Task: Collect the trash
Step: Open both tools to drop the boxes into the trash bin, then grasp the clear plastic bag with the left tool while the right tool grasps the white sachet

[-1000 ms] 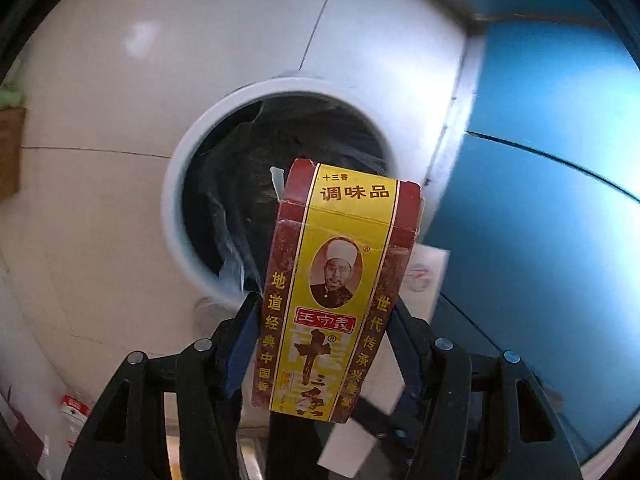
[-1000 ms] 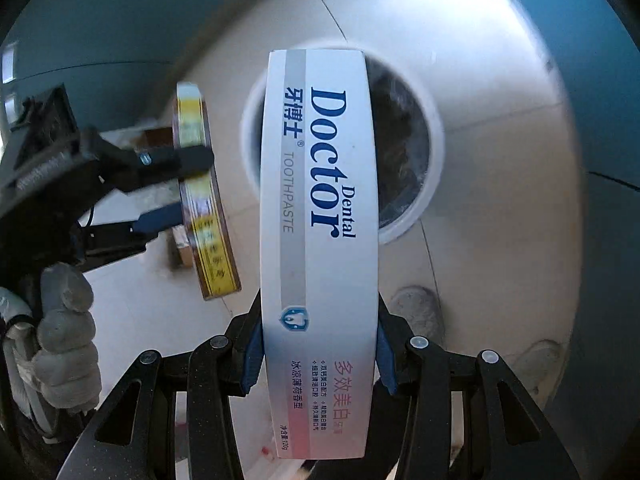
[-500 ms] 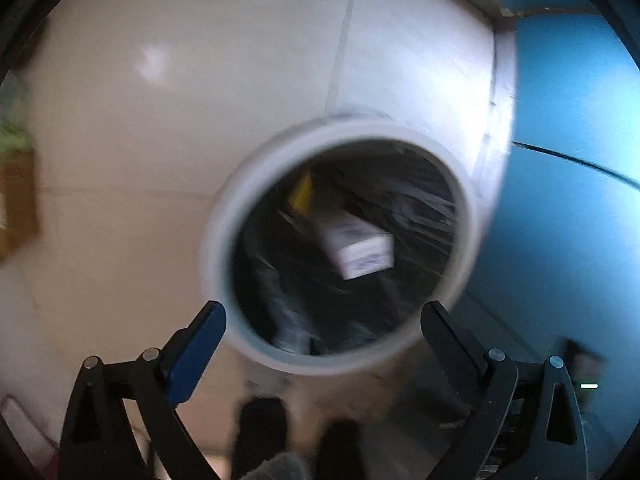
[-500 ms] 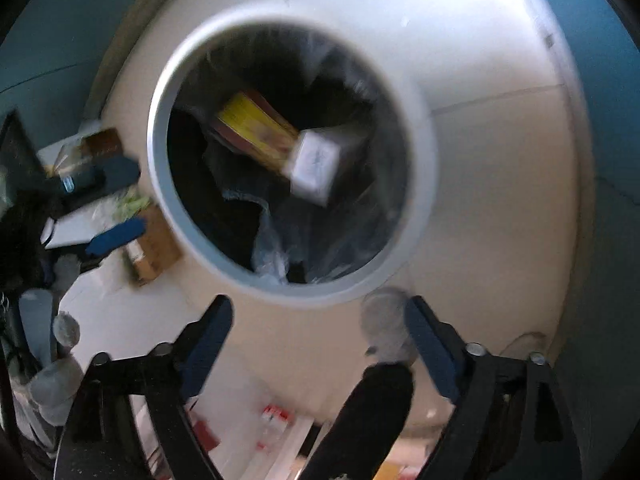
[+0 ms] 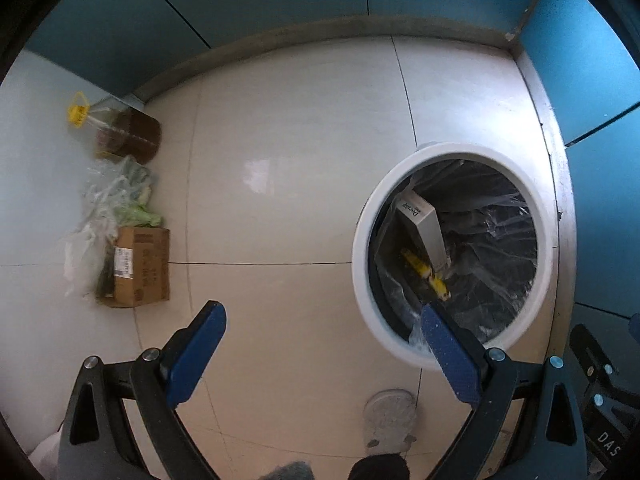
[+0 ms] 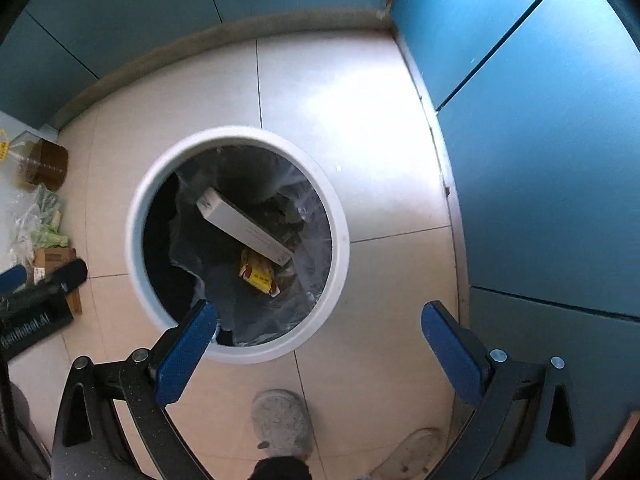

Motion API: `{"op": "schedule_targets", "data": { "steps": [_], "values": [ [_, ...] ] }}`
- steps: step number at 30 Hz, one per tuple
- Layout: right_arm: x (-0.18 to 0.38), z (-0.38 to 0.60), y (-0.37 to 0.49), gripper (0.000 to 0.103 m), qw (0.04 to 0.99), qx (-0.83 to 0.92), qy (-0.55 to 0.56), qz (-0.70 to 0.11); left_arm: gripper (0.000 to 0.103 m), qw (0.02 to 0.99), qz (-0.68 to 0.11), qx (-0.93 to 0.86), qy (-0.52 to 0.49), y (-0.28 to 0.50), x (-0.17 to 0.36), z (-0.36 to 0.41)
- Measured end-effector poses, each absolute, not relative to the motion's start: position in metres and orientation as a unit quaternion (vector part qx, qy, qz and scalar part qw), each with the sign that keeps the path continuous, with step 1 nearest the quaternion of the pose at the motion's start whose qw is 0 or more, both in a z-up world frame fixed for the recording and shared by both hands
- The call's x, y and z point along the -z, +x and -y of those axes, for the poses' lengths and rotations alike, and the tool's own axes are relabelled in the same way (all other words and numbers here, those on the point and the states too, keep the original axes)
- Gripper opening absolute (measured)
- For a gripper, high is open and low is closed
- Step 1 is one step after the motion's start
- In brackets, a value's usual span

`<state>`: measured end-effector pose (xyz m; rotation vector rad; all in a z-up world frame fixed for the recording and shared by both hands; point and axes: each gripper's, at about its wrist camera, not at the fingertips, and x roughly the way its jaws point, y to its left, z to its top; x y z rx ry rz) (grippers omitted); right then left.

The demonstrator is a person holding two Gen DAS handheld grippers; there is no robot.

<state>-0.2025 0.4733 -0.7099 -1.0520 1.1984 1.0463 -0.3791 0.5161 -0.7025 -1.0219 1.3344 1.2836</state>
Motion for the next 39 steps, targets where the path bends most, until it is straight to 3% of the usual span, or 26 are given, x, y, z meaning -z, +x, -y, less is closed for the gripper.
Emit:
{"op": "schedule_targets", "data": {
  "steps": [8,18,27,33,39],
  "values": [
    [0.603,-0.444,-0.22,0.103,0.583,-0.456,-0.431,-0.516,0.099,0.515,-0.527,-0.536,-0.412,-0.387,0.579,-0.481],
    [0.407,-0.384,-0.228,0.103,0.593,-0.471,-0.414,-0.505,0.099,0.536,-0.501,-0.539,-0.414,-0.395,0.395,-0.422],
    [0.268,-0.329,-0.202,0.103,0.591,-0.517,-0.322,-0.529,0.099,0.552,-0.472,-0.564,-0.393,-0.377,0.271,-0.377],
    [0.198,-0.284,-0.116,0.103,0.623,-0.51,-0.225,-0.549,0.099,0.607,-0.454,-0.555,-0.343,-0.306,0.205,-0.37],
    [0.159,-0.191,0.037,0.103,0.706,-0.409,-0.143,-0.56,0.099,0.677,-0.475,-0.473,-0.304,-0.155,0.167,-0.351]
  ]
}}
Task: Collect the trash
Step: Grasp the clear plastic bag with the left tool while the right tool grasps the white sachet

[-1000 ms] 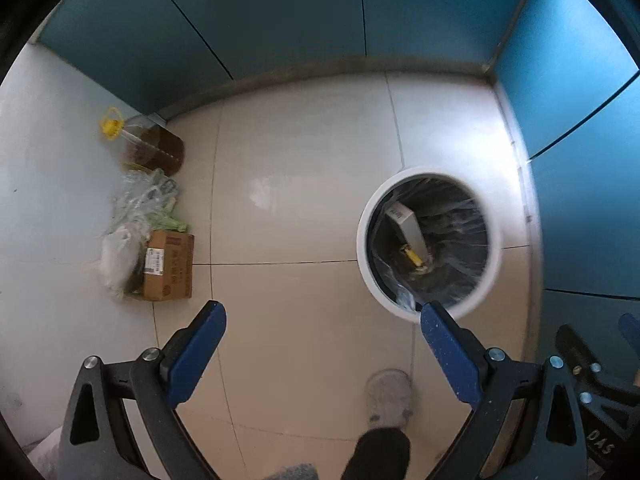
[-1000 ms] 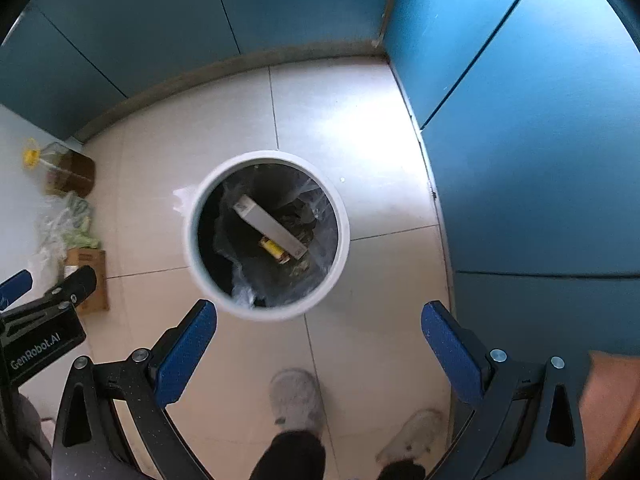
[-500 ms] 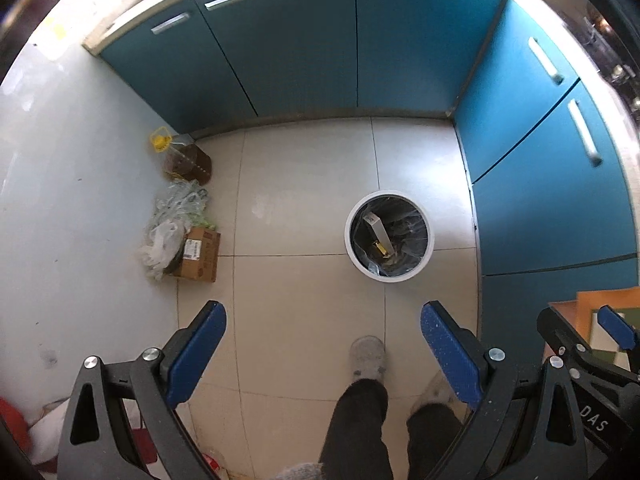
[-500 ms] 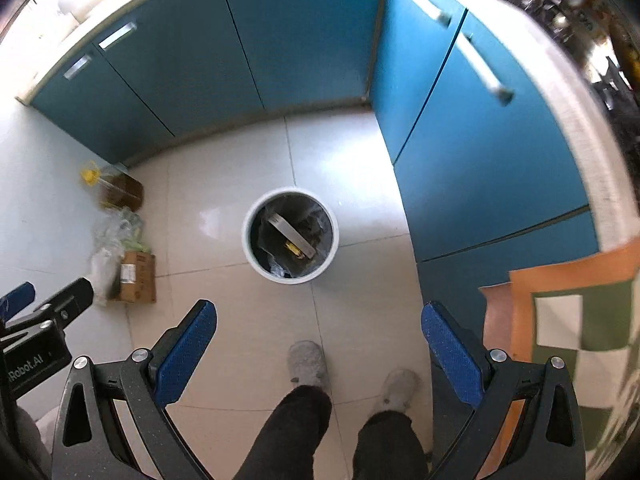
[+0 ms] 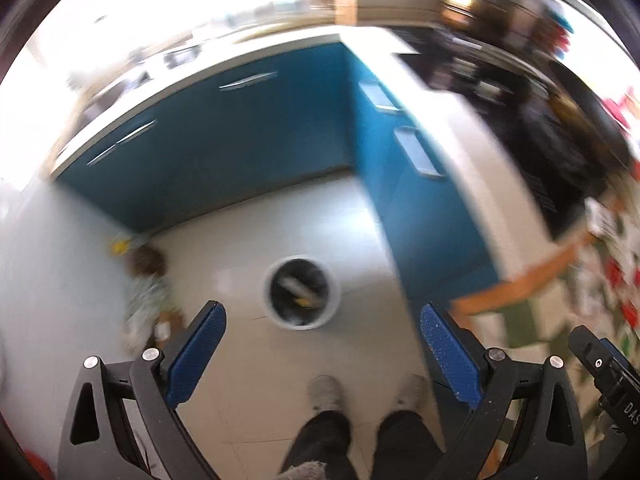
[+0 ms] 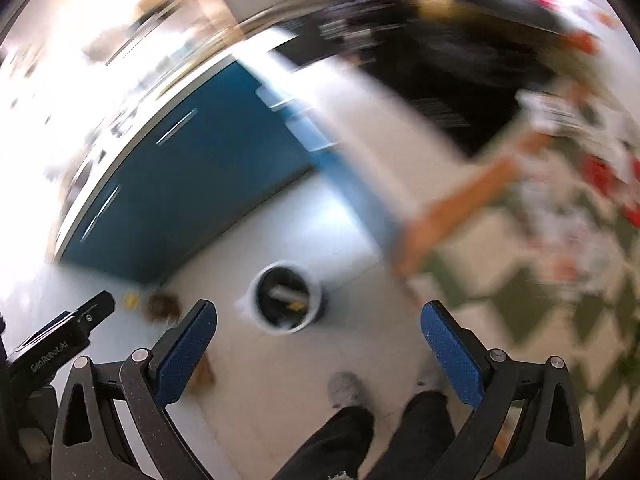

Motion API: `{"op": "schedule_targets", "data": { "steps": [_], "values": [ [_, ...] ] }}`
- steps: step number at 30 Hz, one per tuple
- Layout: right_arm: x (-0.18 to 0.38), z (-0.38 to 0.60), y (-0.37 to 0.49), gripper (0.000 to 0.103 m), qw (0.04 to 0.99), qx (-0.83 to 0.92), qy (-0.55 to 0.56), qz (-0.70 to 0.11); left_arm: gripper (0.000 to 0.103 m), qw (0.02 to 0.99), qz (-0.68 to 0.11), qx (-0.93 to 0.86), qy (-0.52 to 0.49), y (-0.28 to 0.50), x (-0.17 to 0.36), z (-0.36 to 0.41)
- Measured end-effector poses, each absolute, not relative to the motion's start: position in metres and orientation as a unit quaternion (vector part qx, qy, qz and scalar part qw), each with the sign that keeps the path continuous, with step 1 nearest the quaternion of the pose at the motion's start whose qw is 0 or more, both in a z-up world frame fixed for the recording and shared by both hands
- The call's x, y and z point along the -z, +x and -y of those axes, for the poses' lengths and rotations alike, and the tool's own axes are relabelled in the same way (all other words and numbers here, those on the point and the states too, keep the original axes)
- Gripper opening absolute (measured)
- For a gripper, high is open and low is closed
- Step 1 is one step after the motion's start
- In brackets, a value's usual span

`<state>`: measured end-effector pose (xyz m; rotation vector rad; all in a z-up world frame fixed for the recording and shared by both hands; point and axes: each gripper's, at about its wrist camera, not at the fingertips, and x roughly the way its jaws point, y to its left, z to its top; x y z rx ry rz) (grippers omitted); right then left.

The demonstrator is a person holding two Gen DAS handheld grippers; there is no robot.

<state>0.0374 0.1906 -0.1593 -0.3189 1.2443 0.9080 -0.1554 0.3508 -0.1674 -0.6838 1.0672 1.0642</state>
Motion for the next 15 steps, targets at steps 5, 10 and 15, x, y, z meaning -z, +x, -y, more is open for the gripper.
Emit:
{"op": "schedule_targets", "data": {
  "steps": [5,10,15],
  "values": [
    [0.18,-0.092,0.161,0.103,0.758,-0.273,-0.103,-0.584,0.099,0.704,-0.533,-0.339,-0.324,0.003,0.191,-0.314],
    [0.213,-0.015,0.251,0.096,0.762,-0.181,-0.073,-0.617,0.099,0.683,-0.594,-0.255,-0.34,0.122,0.246,-0.273],
    [0.241,-0.004,0.282,0.093,0.744,-0.186,-0.077,-0.637,0.078,0.653,-0.62,-0.24,-0.362,0.172,0.291,-0.261]
  ]
}}
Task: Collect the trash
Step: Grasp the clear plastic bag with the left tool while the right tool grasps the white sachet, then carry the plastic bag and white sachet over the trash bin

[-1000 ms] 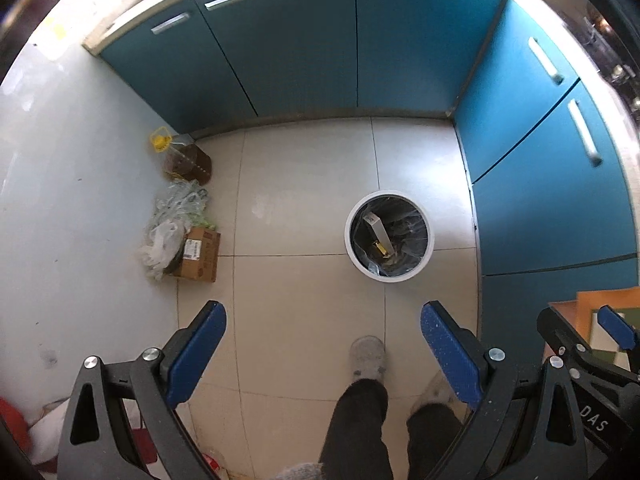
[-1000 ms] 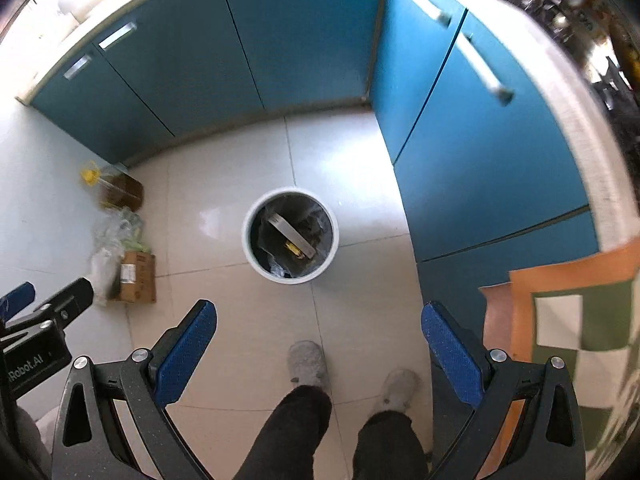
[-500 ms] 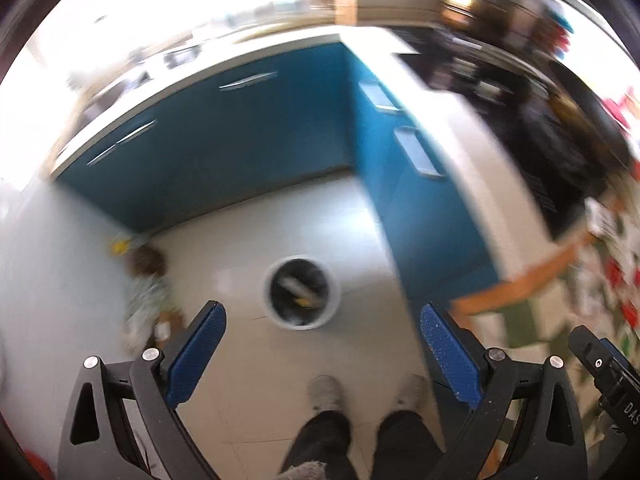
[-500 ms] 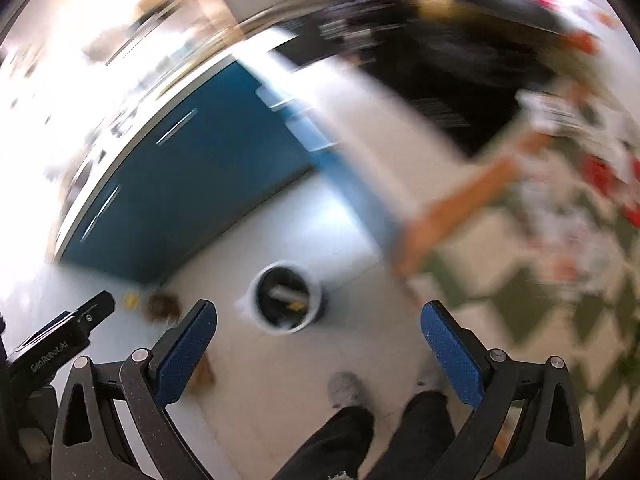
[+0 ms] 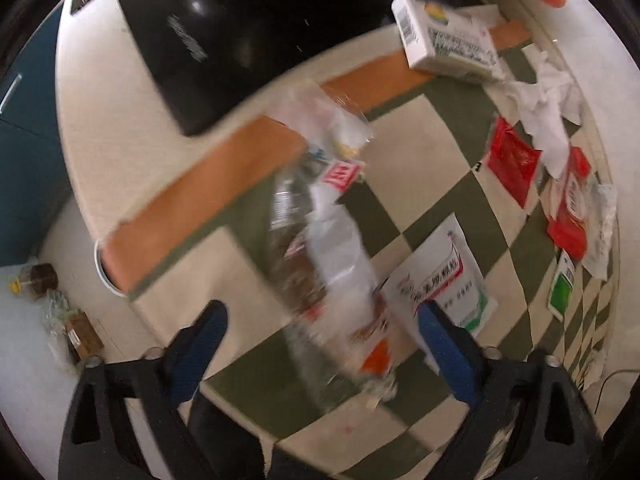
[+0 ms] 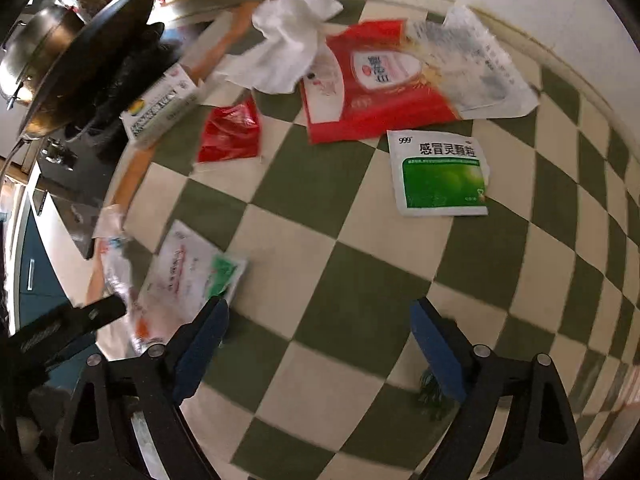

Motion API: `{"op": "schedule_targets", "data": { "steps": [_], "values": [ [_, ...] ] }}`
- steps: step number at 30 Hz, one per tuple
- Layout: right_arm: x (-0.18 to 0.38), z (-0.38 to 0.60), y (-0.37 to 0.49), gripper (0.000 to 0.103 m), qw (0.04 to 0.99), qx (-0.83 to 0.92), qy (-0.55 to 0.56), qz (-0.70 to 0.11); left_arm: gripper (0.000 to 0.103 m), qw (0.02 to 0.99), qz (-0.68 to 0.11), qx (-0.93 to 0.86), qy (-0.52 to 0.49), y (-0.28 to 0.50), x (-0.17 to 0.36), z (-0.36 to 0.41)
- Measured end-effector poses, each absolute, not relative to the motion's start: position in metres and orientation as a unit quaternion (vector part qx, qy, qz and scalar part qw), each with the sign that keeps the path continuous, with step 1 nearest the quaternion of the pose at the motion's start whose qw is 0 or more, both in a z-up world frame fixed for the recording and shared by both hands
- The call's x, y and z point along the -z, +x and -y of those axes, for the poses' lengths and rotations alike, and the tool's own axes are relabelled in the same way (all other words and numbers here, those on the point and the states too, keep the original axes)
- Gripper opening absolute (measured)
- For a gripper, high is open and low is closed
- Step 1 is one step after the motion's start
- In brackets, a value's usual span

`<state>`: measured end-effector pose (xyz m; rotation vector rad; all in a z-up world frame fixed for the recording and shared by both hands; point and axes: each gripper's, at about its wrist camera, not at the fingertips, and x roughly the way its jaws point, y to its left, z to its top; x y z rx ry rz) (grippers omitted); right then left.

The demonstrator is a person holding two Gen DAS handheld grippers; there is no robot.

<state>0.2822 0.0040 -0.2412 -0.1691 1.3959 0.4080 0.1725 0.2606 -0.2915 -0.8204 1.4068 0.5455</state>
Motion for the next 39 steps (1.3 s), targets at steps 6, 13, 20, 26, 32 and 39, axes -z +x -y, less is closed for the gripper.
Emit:
{"op": "schedule_targets", "data": {
  "steps": [6,13,20,26,32,39],
  "values": [
    [0.26,-0.047,0.279,0.093,0.713,-0.271,-0.122,-0.636,0.004,0.664,-0.618,-0.256,-0.336,0.163,0.287,-0.265],
    [0.277,-0.112,0.251,0.086,0.708,-0.306,-0.234,-0.593,0.003,0.665,-0.61,-0.299,-0.31,0.119,0.28,-0.278],
    [0.276,-0.132,0.214,0.014,0.725,-0.322,-0.277,-0.543,0.003,0.677,-0.59,-0.321,-0.302,0.07,0.27,-0.297],
    [0.257,-0.143,0.181,0.006,0.727,-0.336,-0.239,-0.549,0.003,0.697,-0.56,-0.331,-0.302,0.048,0.259,-0.309],
    [0.222,-0.185,0.119,0.006,0.721,-0.378,-0.198,-0.546,0.003,0.7,-0.53,-0.343,-0.332,-0.021,0.249,-0.336],
    [0.245,-0.268,-0.005,0.006,0.665,-0.447,-0.2,-0.564,0.003,0.654,-0.514,-0.39,-0.395,-0.152,0.276,-0.393]
  ]
}}
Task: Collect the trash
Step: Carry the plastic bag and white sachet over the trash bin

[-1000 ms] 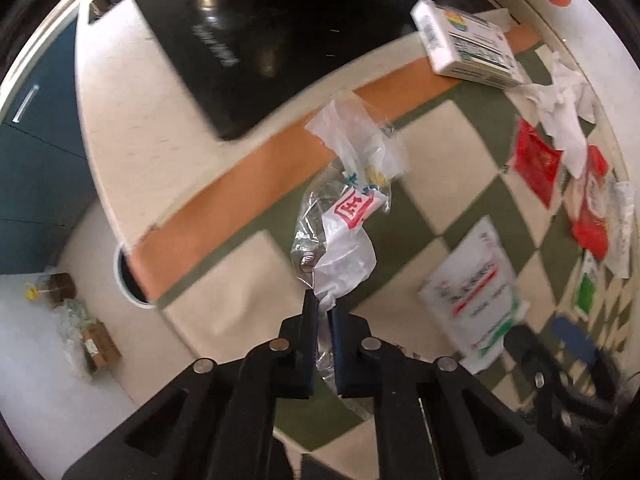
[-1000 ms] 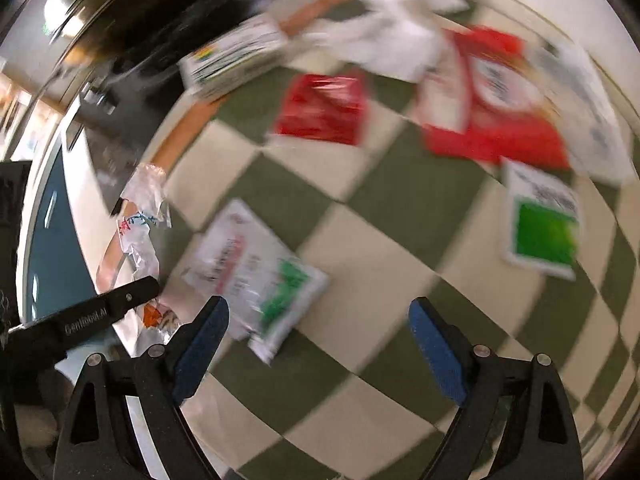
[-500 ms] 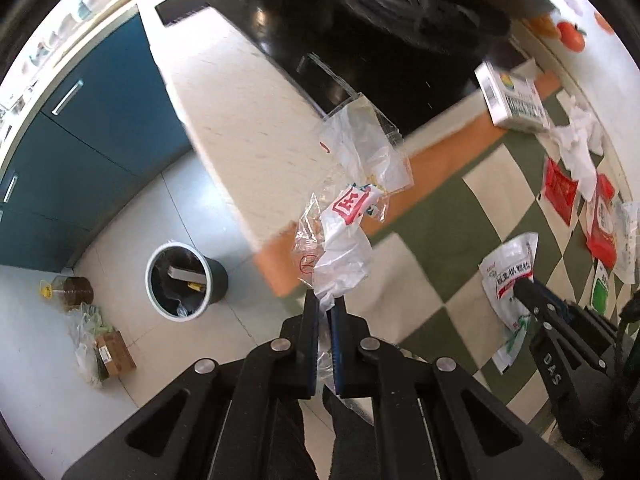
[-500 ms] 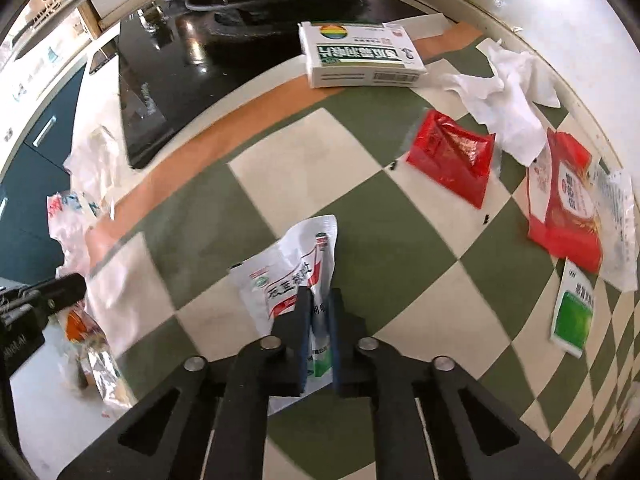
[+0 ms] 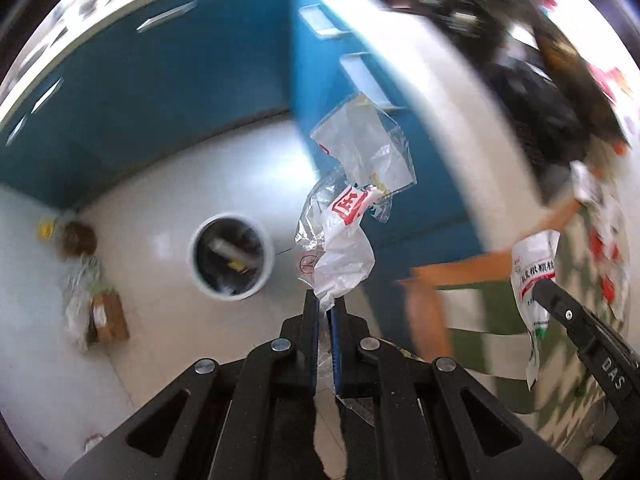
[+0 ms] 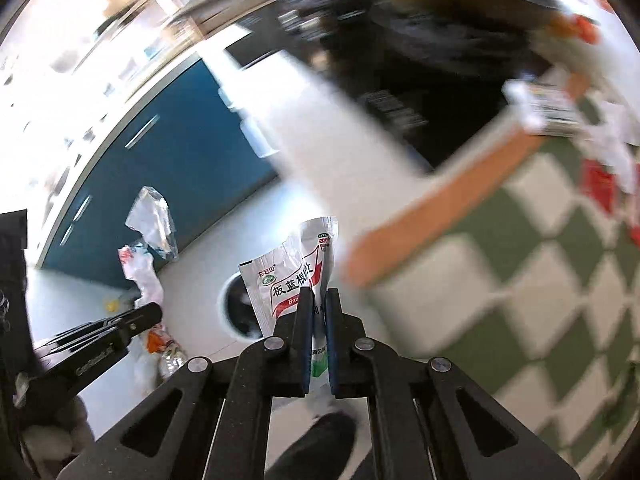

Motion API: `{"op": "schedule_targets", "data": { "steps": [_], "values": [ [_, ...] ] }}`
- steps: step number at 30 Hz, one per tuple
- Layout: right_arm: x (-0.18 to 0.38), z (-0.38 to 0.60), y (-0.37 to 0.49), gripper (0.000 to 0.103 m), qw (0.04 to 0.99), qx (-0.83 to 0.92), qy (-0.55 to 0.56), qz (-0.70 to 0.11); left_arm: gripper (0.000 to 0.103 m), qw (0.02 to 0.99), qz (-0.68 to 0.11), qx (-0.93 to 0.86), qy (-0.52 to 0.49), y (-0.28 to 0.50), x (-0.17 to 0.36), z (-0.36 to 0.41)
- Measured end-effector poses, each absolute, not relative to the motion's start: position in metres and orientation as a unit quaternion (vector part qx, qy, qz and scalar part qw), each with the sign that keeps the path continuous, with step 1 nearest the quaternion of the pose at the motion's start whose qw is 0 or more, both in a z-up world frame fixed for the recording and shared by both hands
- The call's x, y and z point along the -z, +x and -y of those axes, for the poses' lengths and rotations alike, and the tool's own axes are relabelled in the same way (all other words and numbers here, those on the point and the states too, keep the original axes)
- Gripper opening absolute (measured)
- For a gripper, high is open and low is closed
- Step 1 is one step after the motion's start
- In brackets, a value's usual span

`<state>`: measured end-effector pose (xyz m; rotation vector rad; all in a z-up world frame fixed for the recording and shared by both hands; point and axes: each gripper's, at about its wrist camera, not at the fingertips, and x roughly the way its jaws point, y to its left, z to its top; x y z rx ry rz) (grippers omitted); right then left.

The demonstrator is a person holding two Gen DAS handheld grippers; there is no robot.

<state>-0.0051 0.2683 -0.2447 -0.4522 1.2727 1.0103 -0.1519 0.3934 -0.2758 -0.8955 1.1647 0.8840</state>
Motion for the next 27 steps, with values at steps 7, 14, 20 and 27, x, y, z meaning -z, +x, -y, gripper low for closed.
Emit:
{"op": "schedule_targets", "data": {
  "steps": [7,14,20,27],
  "values": [
    [0.396,-0.362,-0.098,0.006,0.592,-0.457,-0.239,-0.619,0.003,0.561,-0.512,-0.422,-0.495,-0.273,0.407,-0.46],
    [0.601,-0.436,-0.145,0.006,0.55,-0.449,-0.274,-0.649,0.003,0.476,-0.479,-0.37,-0.638,-0.334,0.642,-0.52],
    [0.751,-0.481,-0.169,0.006,0.53,-0.451,-0.319,-0.644,0.003,0.444,-0.477,-0.366,-0.664,-0.35,0.783,-0.552],
    [0.83,-0.503,-0.173,0.006,0.517,-0.459,-0.358,-0.628,0.003,0.436,-0.484,-0.359,-0.668,-0.35,0.848,-0.559]
  ]
}}
